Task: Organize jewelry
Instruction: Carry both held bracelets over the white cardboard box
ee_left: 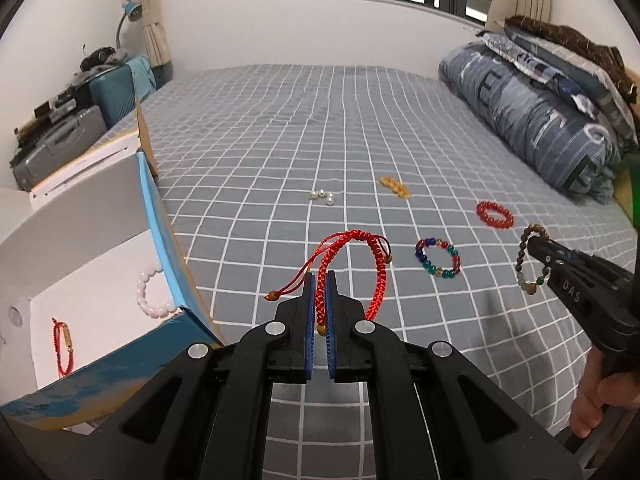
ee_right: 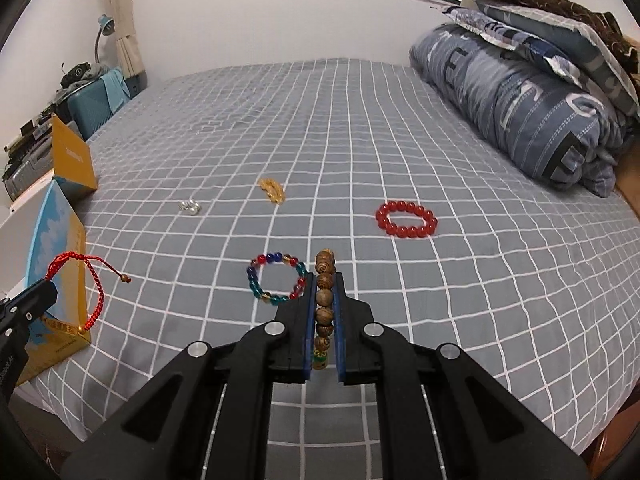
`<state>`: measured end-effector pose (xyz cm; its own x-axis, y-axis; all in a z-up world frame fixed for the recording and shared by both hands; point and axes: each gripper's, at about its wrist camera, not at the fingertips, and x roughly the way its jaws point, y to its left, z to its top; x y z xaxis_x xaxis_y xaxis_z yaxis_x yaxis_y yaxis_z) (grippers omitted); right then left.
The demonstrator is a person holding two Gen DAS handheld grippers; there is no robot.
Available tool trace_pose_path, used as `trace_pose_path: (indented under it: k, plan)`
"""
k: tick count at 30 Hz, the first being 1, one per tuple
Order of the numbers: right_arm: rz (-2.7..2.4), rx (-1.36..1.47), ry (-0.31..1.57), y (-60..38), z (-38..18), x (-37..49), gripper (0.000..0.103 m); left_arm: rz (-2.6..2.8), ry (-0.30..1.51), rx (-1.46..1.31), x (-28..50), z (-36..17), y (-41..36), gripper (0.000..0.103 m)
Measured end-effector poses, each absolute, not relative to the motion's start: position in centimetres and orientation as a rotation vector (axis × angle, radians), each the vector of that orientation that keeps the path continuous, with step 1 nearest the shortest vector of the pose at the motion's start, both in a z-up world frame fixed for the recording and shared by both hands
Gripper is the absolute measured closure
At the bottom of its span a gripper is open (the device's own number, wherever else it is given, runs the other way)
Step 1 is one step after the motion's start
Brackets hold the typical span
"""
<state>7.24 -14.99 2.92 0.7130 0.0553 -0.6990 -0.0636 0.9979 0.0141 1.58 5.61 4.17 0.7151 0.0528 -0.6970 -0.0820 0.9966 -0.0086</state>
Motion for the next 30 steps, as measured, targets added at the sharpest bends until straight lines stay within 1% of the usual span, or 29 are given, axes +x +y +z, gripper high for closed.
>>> trace_pose_path:
  k: [9,16,23,30]
  plan:
    - [0.074,-0.011,0.754,-13.2,4.2,7.4,0.096,0.117,0.743,-0.042,1.6,5.2,7.4,0.099]
    - [0.114,-0.017,0.748,-10.6,5.8,8.1,0.096,0.178,0.732,-0.071,0.9,6.6,10.7,0.099]
    - [0.194,-0.054,0.726,-5.2,8.1,8.8,0.096,0.265,0.709,-0.119,-0.7,8.6,15.4,0.099]
    - [0.300,-0.105,0.714,1.6,9.5,8.8,0.096,0.353,0.720,-0.184,-2.3,8.8,21.6,0.099]
